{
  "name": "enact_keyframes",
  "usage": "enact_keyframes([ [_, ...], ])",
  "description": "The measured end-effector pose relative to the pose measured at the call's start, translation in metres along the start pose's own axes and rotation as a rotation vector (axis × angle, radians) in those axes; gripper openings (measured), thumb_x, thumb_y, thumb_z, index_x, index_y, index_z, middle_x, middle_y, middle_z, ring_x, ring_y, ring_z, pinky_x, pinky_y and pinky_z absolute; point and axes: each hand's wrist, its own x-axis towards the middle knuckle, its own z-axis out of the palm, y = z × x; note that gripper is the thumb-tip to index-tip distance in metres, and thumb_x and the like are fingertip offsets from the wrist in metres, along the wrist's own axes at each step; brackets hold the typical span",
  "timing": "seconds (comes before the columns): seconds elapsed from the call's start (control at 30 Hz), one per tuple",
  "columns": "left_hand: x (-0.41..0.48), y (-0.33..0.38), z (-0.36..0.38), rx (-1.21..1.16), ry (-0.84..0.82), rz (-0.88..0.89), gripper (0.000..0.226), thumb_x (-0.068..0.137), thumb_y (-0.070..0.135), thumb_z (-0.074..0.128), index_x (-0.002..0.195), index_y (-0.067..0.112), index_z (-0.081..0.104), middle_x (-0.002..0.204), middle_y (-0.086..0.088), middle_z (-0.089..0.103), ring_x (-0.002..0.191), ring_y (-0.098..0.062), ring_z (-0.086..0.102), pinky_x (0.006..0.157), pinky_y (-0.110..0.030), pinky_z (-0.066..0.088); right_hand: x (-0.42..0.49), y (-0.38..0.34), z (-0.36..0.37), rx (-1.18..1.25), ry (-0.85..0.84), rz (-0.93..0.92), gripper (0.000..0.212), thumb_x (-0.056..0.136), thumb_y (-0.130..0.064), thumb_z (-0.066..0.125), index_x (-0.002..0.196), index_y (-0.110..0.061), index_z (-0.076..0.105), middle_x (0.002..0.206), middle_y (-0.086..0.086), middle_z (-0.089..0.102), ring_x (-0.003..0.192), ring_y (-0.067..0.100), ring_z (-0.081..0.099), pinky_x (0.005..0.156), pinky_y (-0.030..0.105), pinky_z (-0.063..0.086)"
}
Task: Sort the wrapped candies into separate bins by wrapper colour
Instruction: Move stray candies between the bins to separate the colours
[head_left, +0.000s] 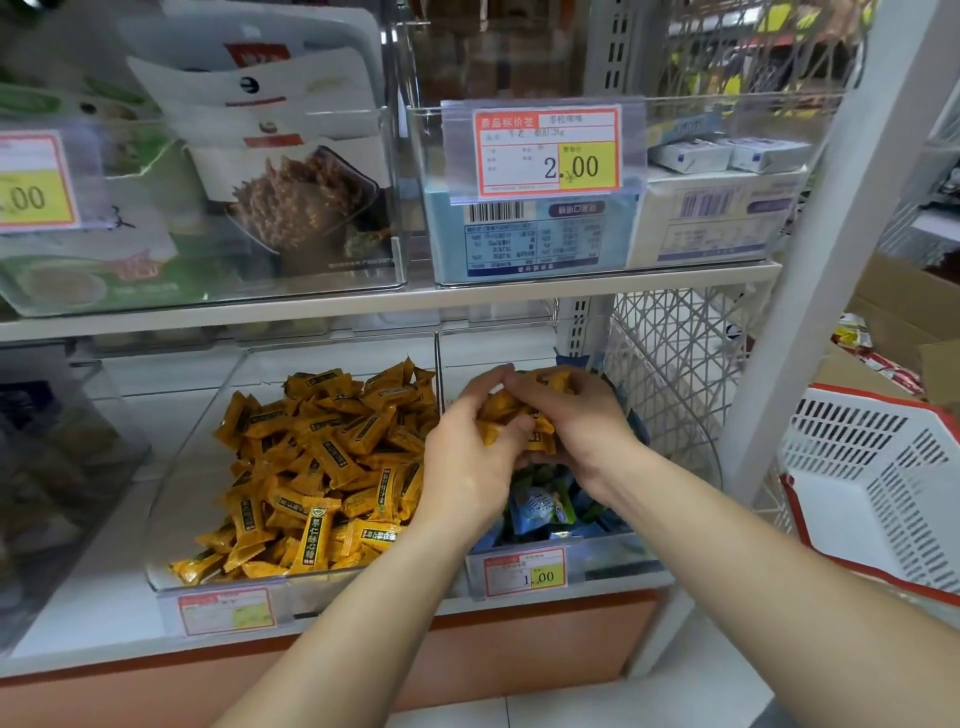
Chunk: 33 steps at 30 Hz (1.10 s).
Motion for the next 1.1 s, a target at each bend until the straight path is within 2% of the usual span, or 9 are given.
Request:
enact_keyframes([
  [0.07,0.002,0.001,-0.004,0.039,0.008,0.040,0.040,0.093,0.015,0.066,0.126,0.039,0.062,0.109,0.029,0.064,0.106,0.002,0.064,0.086,-0.036,0.060,-0.002,-0.002,0.004,-0.033,0.016,-0.034,0.047,0.078,-0.040,0.082,0.106,-0.006,0.066,0.094,0.014,0.075,0.083,0.028,0.075,0.061,0.039,0.059],
  [0.17,0.004,0.004,-0.010,0.001,0.016,0.045,0.034,0.095,0.015,0.064,0.111,0.045,0.065,0.110,0.026,0.067,0.108,-0.006,0.066,0.085,-0.037,0.060,-0.005,-0.005,0.008,-0.042,0.021,-0.049,0.054,0.079,-0.047,0.078,0.109,-0.004,0.063,0.096,0.016,0.073,0.081,0.027,0.075,0.059,0.035,0.059],
  [0.3,0.006,0.009,-0.018,-0.168,0.027,-0.022,0.031,0.094,0.012,0.066,0.103,0.042,0.068,0.104,0.018,0.071,0.095,-0.007,0.071,0.068,-0.024,0.059,-0.008,-0.008,0.014,0.071,0.045,-0.033,0.041,0.082,-0.041,0.077,0.102,-0.007,0.067,0.089,0.010,0.075,0.076,0.026,0.075,0.054,0.029,0.056],
  [0.53,0.014,0.008,-0.056,-0.126,0.158,-0.061,0.029,0.091,0.011,0.070,0.105,0.036,0.070,0.109,0.004,0.071,0.090,-0.008,0.072,0.071,-0.025,0.059,-0.005,-0.005,0.015,0.065,0.153,0.038,0.024,0.086,-0.033,0.075,0.098,-0.012,0.069,0.087,0.007,0.068,0.073,0.019,0.069,0.056,0.028,0.056],
  [0.63,0.022,0.003,-0.085,0.008,0.266,-0.057,0.029,0.090,0.013,0.073,0.108,0.036,0.069,0.110,0.007,0.071,0.098,-0.013,0.070,0.082,-0.030,0.059,-0.004,-0.005,0.017,-0.028,0.029,0.068,0.023,0.091,-0.031,0.070,0.101,-0.010,0.070,0.083,0.005,0.064,0.070,0.015,0.067,0.061,0.027,0.056],
  [0.73,0.027,-0.007,-0.116,0.237,0.354,-0.019,0.033,0.091,0.018,0.072,0.119,0.033,0.066,0.119,0.006,0.068,0.109,-0.013,0.064,0.085,-0.016,0.051,-0.005,-0.005,0.034,-0.032,-0.112,0.020,0.011,0.094,-0.010,0.063,0.102,-0.010,0.071,0.096,0.010,0.069,0.081,0.019,0.070,0.066,0.026,0.056],
  [0.83,0.029,-0.017,-0.137,0.397,0.333,-0.071,0.051,0.092,0.018,0.069,0.138,0.033,0.055,0.138,0.001,0.058,0.126,-0.019,0.054,0.103,-0.028,0.043,-0.004,-0.006,0.056,-0.098,-0.184,-0.083,0.030,0.088,0.007,0.062,0.108,-0.014,0.067,0.104,0.009,0.071,0.088,0.022,0.073,0.071,0.028,0.059],
  [0.93,0.030,-0.024,-0.151,0.655,0.268,-0.131,0.065,0.092,0.023,0.069,0.150,0.033,0.040,0.153,-0.004,0.043,0.139,-0.025,0.041,0.114,-0.040,0.036,0.004,-0.005,0.076,-0.251,-0.145,-0.180,0.031,0.084,0.002,0.072,0.099,-0.022,0.062,0.101,0.005,0.068,0.085,0.021,0.071,0.069,0.032,0.061],
  [1.1,0.027,-0.020,-0.161,0.795,0.334,-0.057,0.051,0.091,0.037,0.066,0.139,0.024,0.056,0.149,-0.007,0.047,0.135,-0.029,0.045,0.111,-0.044,0.041,0.032,-0.006,0.105,-0.710,-0.163,-0.398,0.018,0.084,-0.024,0.077,0.100,-0.024,0.069,0.106,-0.007,0.069,0.096,0.009,0.066,0.083,0.021,0.052],
])
